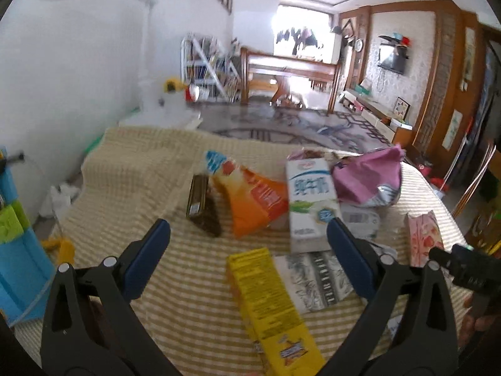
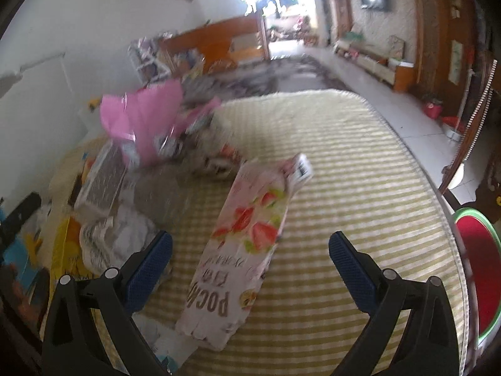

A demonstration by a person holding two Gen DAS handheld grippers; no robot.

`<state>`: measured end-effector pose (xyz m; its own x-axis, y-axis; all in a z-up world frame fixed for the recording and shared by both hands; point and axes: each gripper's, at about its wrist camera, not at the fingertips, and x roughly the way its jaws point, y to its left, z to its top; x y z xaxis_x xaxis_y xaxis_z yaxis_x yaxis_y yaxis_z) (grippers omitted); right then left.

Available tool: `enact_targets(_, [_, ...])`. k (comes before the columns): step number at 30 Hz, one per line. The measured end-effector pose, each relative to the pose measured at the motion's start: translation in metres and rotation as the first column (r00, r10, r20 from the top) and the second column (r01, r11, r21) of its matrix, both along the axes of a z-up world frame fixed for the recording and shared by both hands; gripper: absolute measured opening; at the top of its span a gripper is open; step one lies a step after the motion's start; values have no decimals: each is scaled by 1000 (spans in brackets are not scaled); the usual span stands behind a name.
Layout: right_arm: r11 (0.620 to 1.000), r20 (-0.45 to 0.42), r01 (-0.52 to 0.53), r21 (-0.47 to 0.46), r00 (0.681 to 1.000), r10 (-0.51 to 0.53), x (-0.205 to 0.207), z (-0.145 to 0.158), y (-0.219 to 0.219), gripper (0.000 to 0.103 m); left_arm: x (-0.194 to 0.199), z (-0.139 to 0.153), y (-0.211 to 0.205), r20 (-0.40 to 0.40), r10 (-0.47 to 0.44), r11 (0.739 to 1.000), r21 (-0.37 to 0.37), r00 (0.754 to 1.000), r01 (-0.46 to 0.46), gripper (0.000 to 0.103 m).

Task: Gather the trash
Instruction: 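Grasp the yellow snack box with the left tool while the right tool grasps the pink Pocky package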

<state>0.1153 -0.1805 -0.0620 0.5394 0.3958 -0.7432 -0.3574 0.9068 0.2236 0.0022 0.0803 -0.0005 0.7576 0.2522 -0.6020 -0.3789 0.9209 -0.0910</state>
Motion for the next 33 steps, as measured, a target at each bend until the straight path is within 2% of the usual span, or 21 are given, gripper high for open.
enact_targets(2, [1000,-20,-18,13,1000,18,0,-1,2,96,-1,-4,9,-1,-19,996,-82,1000,19,96])
enact_targets(4, [1000,-34,-20,18,999,21,1,-2,3,93,-1,-7,11,-11,-27,992,-120,1000,26,89])
enact_targets(5, [1000,-40,-19,19,999,20,2,-3,4,92,-1,-7,10,-19,-30,992,-120,999,28,86])
enact_targets(9, [1000,-65,-10,30,998,12,6,-6,3,92,-2,-15,0,-63,-40,992,-120,997,32,84])
enact_targets(11, [999,-62,-17,27,998,18,4,-5,3,92,-1,-22,-5,-121,-41,991,-133,992,25,82])
enact_targets(14, [999,-47,-34,18,998,35,4,-4,5,92,2,-39,-13,-227,-81,985,-166,971,43,46])
enact_targets(16, [999,-45,-44,19,998,45,2,-3,7,92,-1,-44,-15,-238,-84,985,-169,968,43,45])
enact_targets(20, [998,-61,-53,20,997,54,4,-5,7,92,-7,-44,-21,-247,-70,992,-124,966,40,44])
enact_targets(26, [998,-132,-66,20,989,68,11,-17,10,87,-13,-46,-20,-225,-74,981,-192,971,30,44])
enact_targets(30, [997,-157,-73,28,985,76,14,-21,11,75,-12,-50,-13,-219,-94,959,-282,971,29,48])
enact_targets(33, [996,-155,-73,41,985,78,14,-21,10,57,-13,-55,-11,-229,-86,955,-297,970,14,49])
